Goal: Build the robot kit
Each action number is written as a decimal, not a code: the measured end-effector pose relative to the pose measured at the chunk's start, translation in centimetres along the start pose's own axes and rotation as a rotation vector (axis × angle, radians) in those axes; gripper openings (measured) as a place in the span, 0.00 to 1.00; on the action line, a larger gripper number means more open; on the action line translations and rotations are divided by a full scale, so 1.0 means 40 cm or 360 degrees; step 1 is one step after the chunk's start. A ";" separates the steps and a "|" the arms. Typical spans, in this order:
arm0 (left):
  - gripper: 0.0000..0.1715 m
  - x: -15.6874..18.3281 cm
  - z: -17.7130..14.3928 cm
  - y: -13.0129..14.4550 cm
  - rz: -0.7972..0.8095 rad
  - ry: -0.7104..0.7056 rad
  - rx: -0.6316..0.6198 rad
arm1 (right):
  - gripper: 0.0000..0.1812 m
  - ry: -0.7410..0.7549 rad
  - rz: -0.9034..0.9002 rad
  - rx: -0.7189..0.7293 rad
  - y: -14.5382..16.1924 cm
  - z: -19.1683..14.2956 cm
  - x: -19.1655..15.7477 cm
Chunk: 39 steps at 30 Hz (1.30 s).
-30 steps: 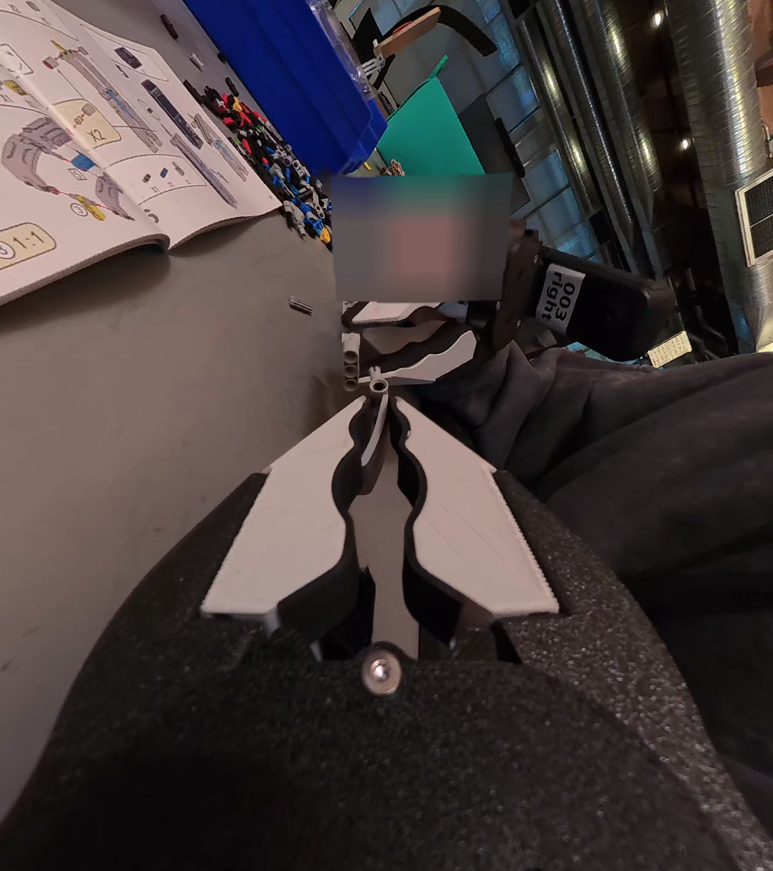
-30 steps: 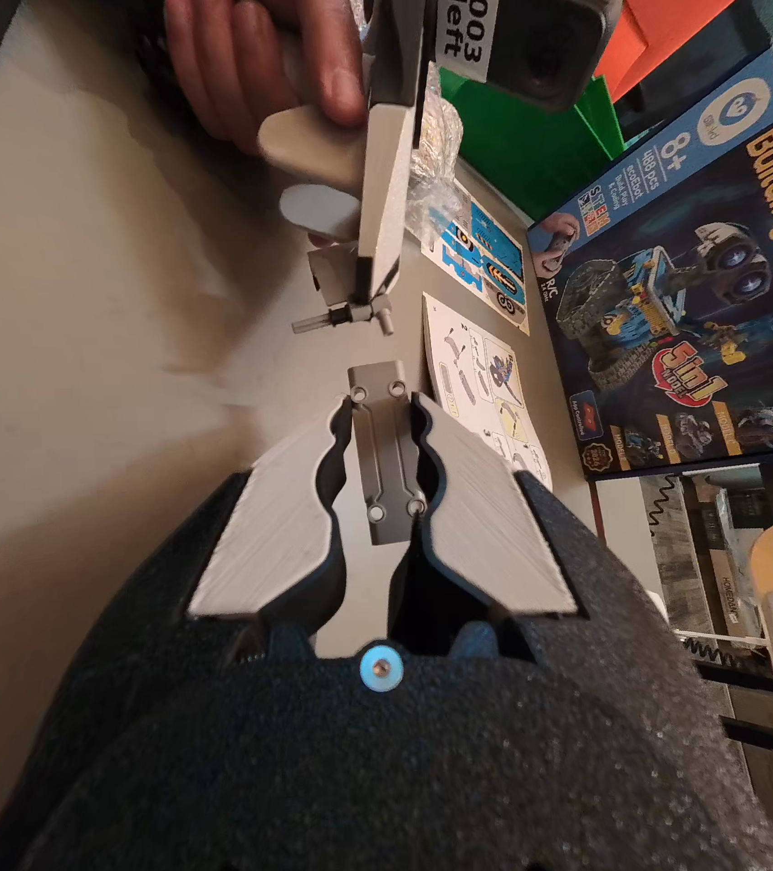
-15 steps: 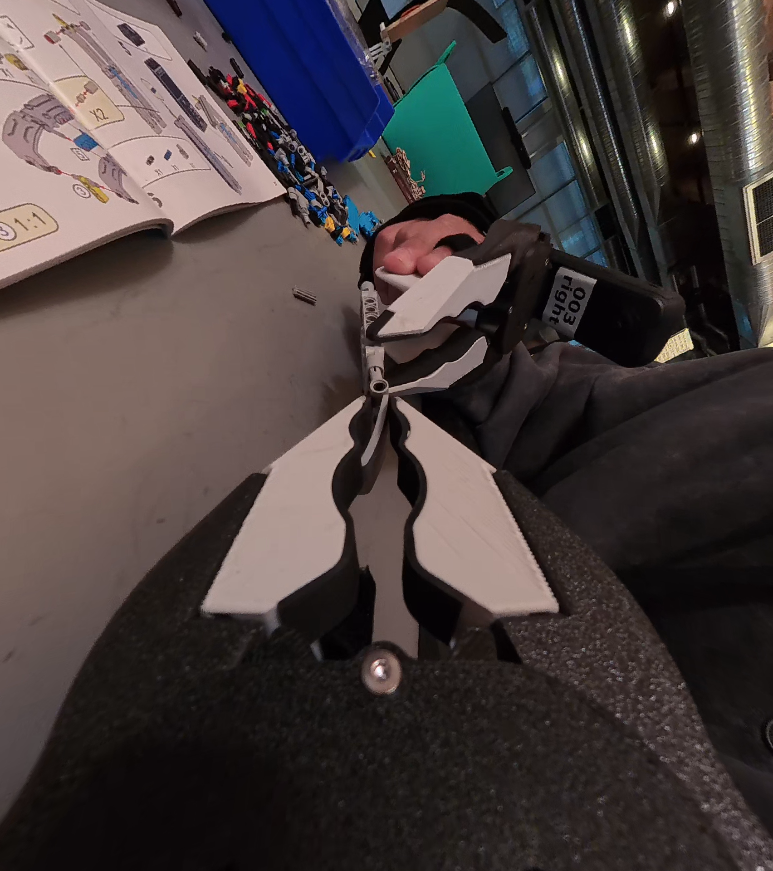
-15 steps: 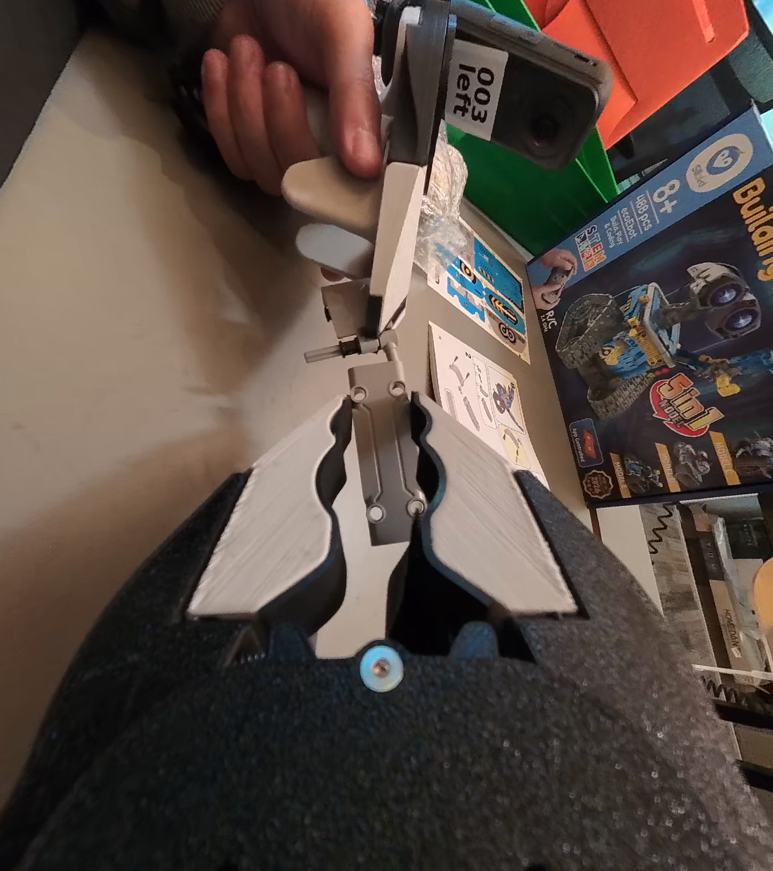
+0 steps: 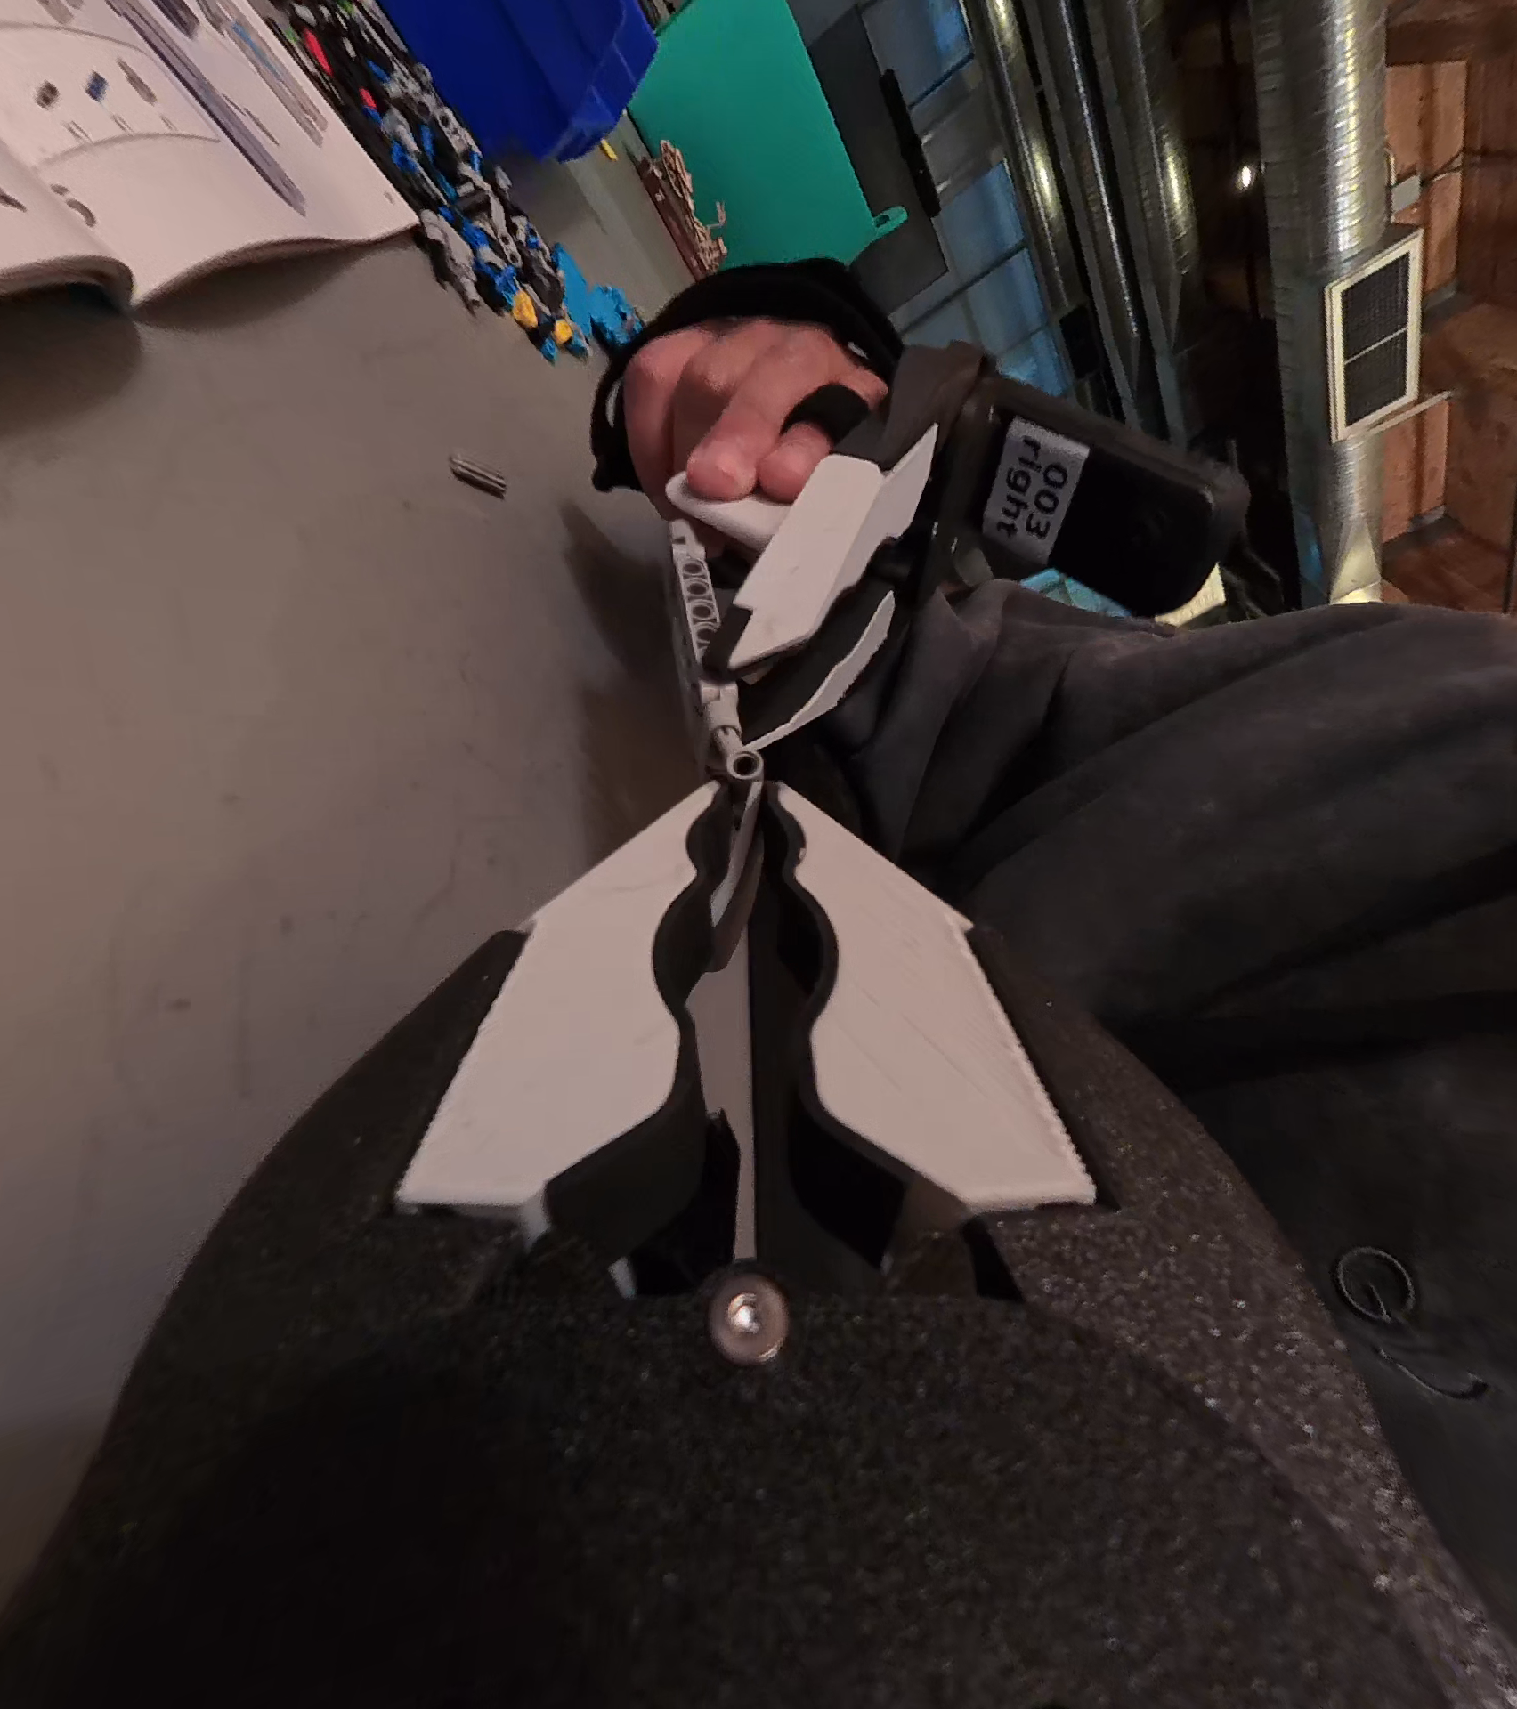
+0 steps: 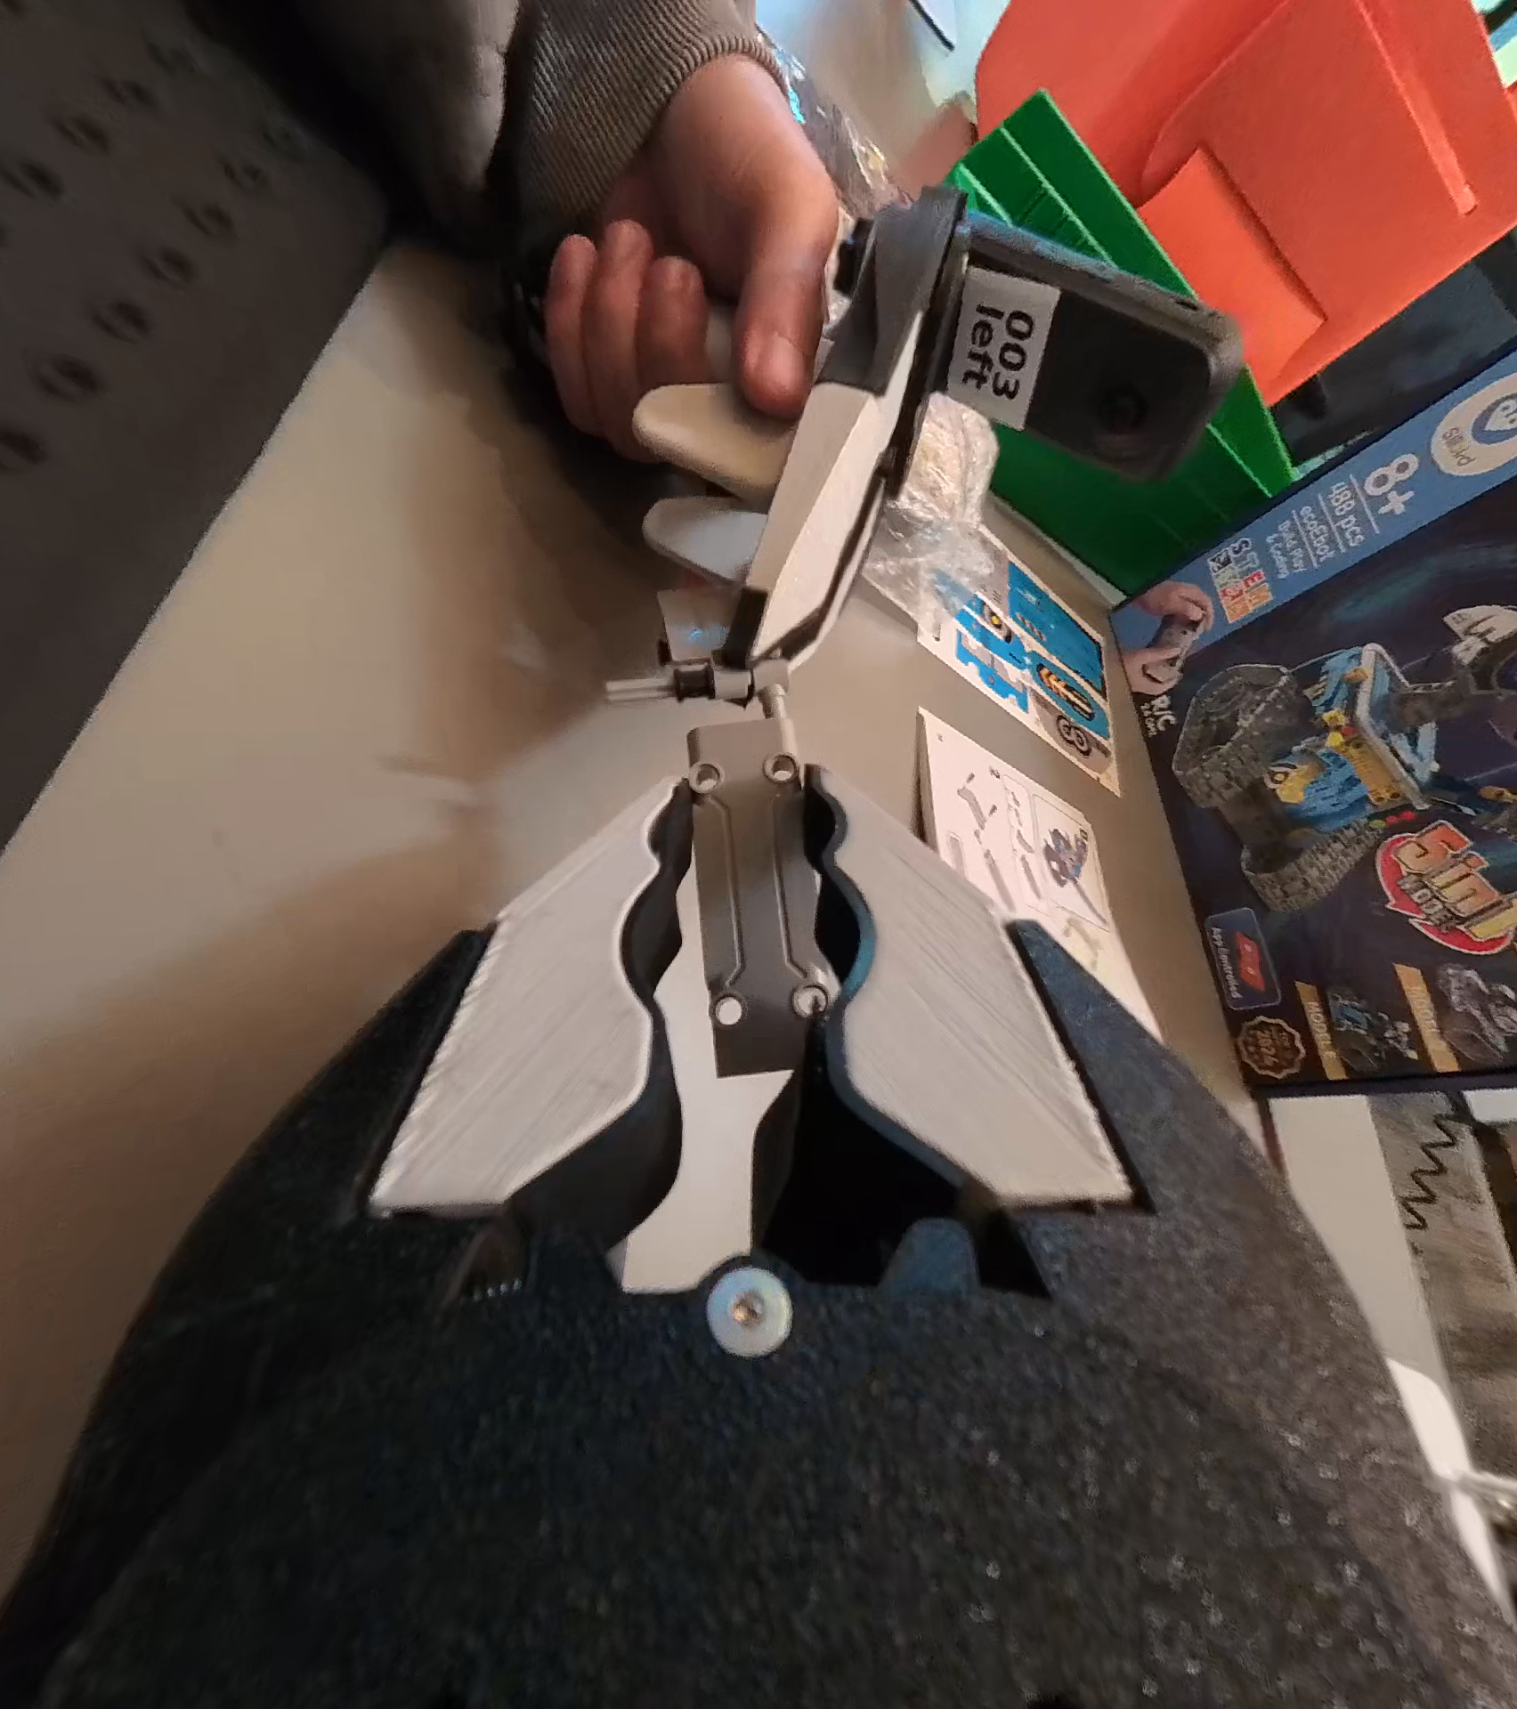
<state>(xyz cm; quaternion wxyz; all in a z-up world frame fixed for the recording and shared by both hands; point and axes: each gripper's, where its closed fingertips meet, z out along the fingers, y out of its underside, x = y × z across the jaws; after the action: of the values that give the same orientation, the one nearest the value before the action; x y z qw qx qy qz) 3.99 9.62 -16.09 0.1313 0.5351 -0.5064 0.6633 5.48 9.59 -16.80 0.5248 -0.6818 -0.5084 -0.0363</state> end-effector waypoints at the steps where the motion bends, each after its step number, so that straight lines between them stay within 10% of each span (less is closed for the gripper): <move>1: 0.02 0.005 0.003 0.008 0.0000 0.0020 -0.0033 | 0.12 -0.0036 0.0001 0.0006 0.000 0.002 -0.008; 22: 0.02 0.200 0.000 0.051 0.0047 0.0807 -0.0152 | 0.12 -0.0537 0.0692 0.0828 -0.179 -0.071 -0.045; 27: 0.02 0.149 0.009 0.026 -0.0040 0.0656 -0.0077 | 0.00 -0.0545 0.0730 0.0995 -0.213 -0.106 -0.026; 29: 0.02 0.167 0.010 0.043 0.0149 0.0641 -0.0116 | 0.00 -0.0422 0.0501 0.0640 -0.140 -0.051 -0.045; 34: 0.02 0.128 0.032 0.053 0.0226 0.0438 -0.0156 | 0.00 -0.0311 0.0750 0.0570 -0.072 -0.106 0.047; 39: 0.02 0.096 0.054 0.065 0.0698 0.0126 -0.0197 | 0.15 -0.0775 0.1159 0.0543 -0.100 -0.082 -0.033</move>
<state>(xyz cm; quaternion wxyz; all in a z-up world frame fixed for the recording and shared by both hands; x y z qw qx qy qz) 1.88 5.27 -14.41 0.0363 0.3767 -0.6448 0.6641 3.53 5.97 -13.39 0.4733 -0.7085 -0.3432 0.3953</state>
